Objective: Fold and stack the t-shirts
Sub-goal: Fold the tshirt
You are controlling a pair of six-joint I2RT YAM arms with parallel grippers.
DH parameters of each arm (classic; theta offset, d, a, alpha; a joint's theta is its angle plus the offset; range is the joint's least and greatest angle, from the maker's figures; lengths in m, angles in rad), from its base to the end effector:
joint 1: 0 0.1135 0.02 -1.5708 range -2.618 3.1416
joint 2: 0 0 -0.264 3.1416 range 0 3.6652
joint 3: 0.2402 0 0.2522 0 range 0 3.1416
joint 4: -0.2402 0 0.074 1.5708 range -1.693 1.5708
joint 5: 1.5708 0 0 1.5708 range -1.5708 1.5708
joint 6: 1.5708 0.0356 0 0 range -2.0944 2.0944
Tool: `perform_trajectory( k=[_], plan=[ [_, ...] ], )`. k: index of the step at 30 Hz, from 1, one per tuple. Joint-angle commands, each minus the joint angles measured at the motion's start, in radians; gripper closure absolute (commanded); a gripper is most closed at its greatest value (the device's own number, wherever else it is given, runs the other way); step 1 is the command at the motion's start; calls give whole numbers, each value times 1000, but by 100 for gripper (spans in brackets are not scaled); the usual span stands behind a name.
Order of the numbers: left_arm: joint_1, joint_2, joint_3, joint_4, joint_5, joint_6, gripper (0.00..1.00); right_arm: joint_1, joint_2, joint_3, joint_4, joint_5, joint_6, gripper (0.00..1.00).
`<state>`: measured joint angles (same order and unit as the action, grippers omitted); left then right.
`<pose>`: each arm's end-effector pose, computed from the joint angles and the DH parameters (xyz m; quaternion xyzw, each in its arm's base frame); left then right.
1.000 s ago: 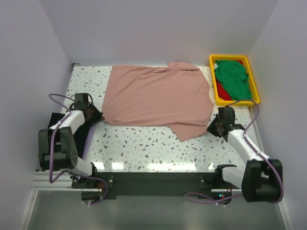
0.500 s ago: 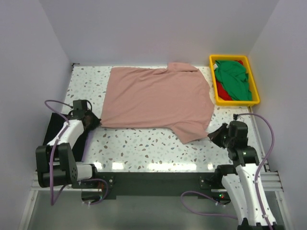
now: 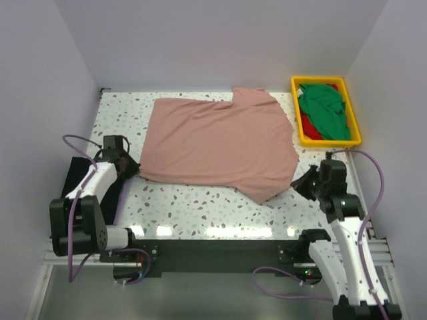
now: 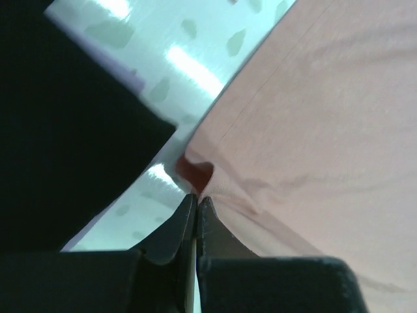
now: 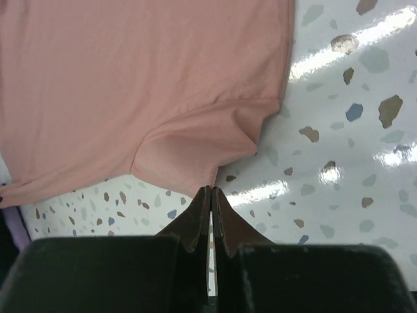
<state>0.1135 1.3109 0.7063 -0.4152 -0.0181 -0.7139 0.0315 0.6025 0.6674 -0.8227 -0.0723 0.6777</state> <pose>0.2435 0.0284 0.1854 -0.3891 0.8801 -0.0721 0.2624 0.1224 0.0064 0.2636 0.2779 0.8749 0.1683 0.3590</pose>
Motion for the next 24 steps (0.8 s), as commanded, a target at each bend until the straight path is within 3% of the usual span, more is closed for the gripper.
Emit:
perform_trajectory(
  k=[1, 6, 12, 24],
  plan=[
    [-18, 94, 133, 30, -17, -5, 100, -2, 185, 81, 221, -4, -4, 100],
    [-25, 246, 287, 36, 1, -35, 100, -2, 462, 168, 387, 3, -3, 100],
    [-34, 387, 432, 24, 14, -58, 100, -1, 715, 303, 470, -15, -4, 100],
    [-37, 533, 596, 21, 61, -73, 100, -2, 950, 550, 474, 18, -10, 100]
  ],
)
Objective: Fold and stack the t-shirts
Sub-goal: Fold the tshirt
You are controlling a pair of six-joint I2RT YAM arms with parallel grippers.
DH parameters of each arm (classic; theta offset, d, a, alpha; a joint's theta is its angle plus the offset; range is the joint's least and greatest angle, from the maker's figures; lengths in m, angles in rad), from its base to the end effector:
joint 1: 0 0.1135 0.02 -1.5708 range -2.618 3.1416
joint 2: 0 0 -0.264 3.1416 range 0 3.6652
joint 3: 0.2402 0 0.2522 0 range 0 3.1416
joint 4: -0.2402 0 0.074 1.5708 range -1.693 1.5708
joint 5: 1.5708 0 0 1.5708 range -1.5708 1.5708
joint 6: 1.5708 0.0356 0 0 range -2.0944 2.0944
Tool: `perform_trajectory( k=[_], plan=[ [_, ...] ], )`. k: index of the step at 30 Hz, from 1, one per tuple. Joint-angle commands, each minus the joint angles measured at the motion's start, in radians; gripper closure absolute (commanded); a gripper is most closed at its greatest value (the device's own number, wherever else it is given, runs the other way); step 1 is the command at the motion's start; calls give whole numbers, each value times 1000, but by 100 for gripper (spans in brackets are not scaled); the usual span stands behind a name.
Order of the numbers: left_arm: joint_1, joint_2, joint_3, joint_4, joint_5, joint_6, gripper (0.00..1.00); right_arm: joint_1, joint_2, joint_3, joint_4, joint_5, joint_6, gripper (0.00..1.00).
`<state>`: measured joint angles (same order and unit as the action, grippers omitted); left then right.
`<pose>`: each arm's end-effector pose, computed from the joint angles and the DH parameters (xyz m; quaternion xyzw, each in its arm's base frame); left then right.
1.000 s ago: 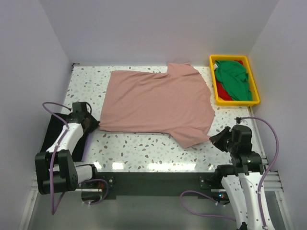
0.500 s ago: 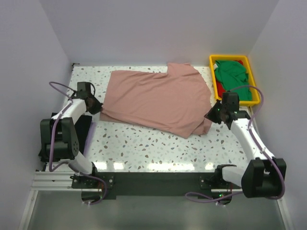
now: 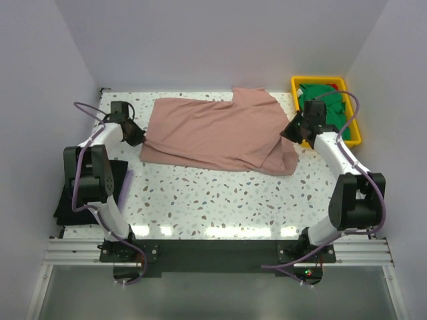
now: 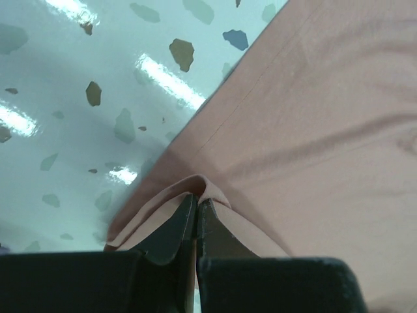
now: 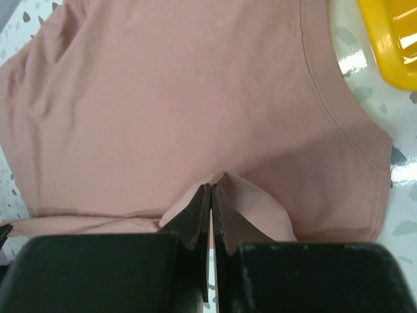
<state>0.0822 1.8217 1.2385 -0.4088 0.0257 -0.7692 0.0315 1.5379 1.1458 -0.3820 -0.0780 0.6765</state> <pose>0.3818 0.0305 0.1927 -0.3924 0.8743 -0.1077 0.2645 0.3386 0.0134 0.2627 0.2776 0.8783 0.1681 0.3511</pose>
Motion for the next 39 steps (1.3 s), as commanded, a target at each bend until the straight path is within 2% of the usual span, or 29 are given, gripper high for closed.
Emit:
perform_trajectory(
  k=[1, 11, 17, 39],
  plan=[
    [-4, 28, 73, 15, 19, -16, 100, -5, 28, 78, 32, 35, -11, 100],
    [-9, 105, 177, -10, 26, -13, 98, -30, 73, 95, 52, 60, -11, 100],
    [-10, 120, 182, -4, 28, -7, 96, -81, 65, 86, 84, 35, -8, 100],
    [-9, 160, 234, 5, 29, -5, 93, -85, 159, 147, 92, 32, -17, 100]
  ],
)
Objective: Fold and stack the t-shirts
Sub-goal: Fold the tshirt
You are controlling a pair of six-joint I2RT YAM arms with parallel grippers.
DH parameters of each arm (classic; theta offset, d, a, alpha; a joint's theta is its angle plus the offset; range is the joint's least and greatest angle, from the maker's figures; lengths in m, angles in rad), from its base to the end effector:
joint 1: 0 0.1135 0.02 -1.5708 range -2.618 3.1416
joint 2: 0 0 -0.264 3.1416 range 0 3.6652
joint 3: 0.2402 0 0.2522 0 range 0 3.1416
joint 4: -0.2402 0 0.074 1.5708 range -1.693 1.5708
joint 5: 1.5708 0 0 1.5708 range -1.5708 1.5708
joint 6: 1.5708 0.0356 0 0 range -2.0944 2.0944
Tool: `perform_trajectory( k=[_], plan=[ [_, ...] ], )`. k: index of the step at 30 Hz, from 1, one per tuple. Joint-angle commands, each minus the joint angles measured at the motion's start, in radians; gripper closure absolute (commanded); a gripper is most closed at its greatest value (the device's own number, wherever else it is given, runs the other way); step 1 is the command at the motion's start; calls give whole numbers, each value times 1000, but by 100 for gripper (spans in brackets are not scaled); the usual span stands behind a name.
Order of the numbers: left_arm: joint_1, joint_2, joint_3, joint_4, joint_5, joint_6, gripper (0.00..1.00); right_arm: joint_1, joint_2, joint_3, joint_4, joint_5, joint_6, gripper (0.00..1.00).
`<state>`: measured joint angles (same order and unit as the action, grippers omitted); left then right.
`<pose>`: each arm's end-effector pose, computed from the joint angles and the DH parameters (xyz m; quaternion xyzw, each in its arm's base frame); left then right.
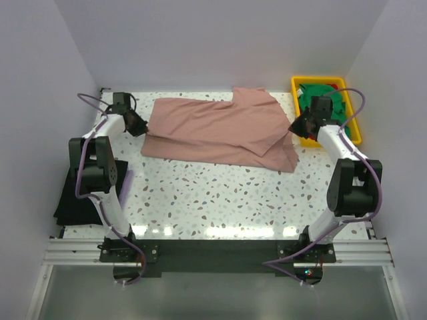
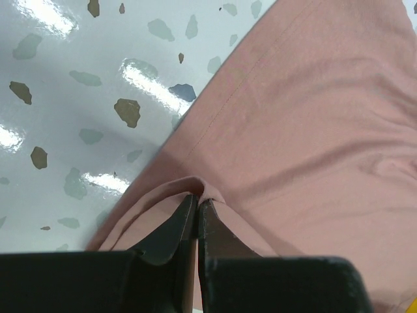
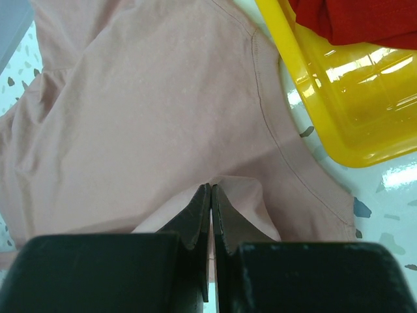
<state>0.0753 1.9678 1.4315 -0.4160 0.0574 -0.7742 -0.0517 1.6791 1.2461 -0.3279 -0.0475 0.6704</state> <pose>0.4258 0.0301 0.1941 -0.3844 0.8712 -0.1298 0.2765 0.3750 -0.0177 0.2521 0.3158 0.8629 0.1407 0.3685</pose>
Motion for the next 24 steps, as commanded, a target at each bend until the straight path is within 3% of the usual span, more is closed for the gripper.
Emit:
perform_trajectory(
  k=[1, 24],
  plan=[
    [-3, 17, 46, 13, -4, -2, 93, -2, 21, 50, 39, 0, -12, 100],
    [-2, 91, 104, 20, -1, -22, 94, 1, 165, 240, 41, -58, -17, 100]
  ],
)
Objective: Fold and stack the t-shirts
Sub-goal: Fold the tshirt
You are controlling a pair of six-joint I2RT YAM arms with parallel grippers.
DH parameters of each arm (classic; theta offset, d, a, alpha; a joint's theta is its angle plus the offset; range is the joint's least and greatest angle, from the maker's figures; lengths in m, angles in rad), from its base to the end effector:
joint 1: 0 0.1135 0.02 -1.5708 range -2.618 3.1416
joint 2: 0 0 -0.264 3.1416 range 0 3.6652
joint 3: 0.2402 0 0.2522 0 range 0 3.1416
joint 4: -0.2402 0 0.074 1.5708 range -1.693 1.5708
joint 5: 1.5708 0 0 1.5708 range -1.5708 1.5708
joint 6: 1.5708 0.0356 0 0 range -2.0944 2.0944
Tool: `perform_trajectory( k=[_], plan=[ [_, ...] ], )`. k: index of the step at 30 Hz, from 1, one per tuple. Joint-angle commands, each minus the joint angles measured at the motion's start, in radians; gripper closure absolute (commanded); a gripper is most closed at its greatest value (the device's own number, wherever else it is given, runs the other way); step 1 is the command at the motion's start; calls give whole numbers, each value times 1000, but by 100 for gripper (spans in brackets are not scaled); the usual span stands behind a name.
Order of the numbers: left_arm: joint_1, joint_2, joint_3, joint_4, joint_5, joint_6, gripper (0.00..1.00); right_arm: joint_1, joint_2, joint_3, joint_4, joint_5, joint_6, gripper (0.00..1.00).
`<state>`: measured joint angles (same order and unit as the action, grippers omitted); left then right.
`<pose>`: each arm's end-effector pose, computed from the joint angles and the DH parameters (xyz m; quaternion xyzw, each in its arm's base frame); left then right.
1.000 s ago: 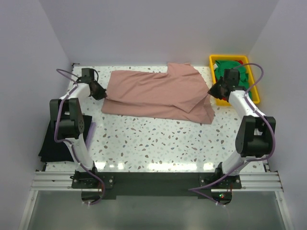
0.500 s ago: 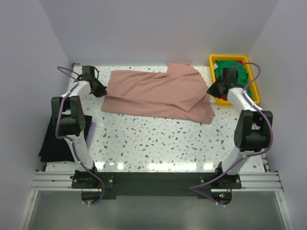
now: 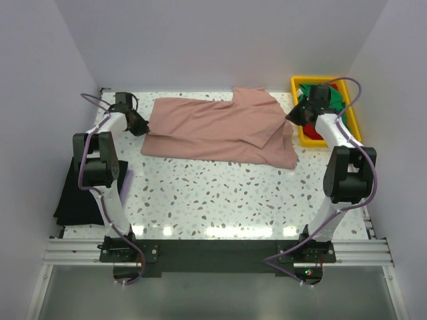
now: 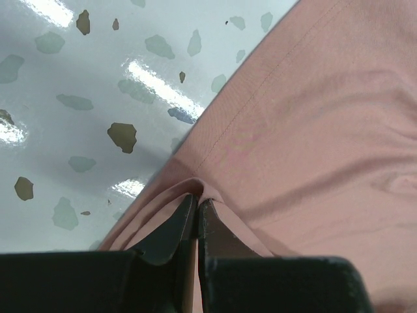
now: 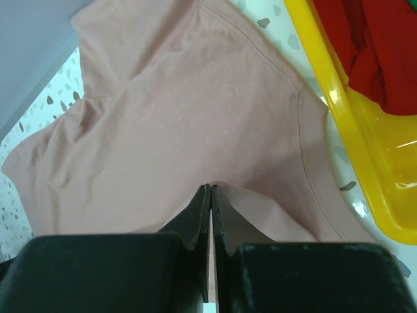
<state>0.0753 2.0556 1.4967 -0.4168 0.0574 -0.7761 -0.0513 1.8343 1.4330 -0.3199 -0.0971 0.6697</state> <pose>0.4428 0.0314 0.1773 -0.3870 0.8738 -0.1264 0.2658 0.4195 -0.0181 0.2557 0.3023 0.8586 0.1674 0.3787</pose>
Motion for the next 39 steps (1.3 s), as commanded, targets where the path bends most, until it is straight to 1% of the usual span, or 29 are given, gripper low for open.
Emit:
perform_trajectory(
  k=[1, 8, 25, 31, 35, 36, 37, 38, 39],
  plan=[
    [1, 3, 39, 19, -2, -20, 94, 2, 11, 63, 30, -10, -19, 100],
    [6, -5, 31, 24, 1, -25, 94, 7, 32, 99, 12, -16, -32, 100],
    [35, -9, 30, 58, 25, -31, 96, 7, 83, 98, 7, -1, -52, 100],
    [35, 20, 48, 64, 45, -25, 98, 7, 111, 127, 12, -7, -51, 100],
    [37, 32, 54, 79, 55, -5, 90, 7, 143, 152, 16, -26, -58, 100],
    [41, 35, 59, 84, 70, 3, 81, 7, 149, 156, 18, -30, -58, 100],
    [43, 35, 65, 88, 82, 15, 75, 7, 164, 173, 19, -42, -67, 98],
    [43, 32, 63, 95, 103, 20, 60, 5, 172, 182, 21, -53, -73, 85],
    [49, 15, 59, 101, 108, 21, 50, 7, 180, 207, 22, -64, -79, 76]
  ],
)
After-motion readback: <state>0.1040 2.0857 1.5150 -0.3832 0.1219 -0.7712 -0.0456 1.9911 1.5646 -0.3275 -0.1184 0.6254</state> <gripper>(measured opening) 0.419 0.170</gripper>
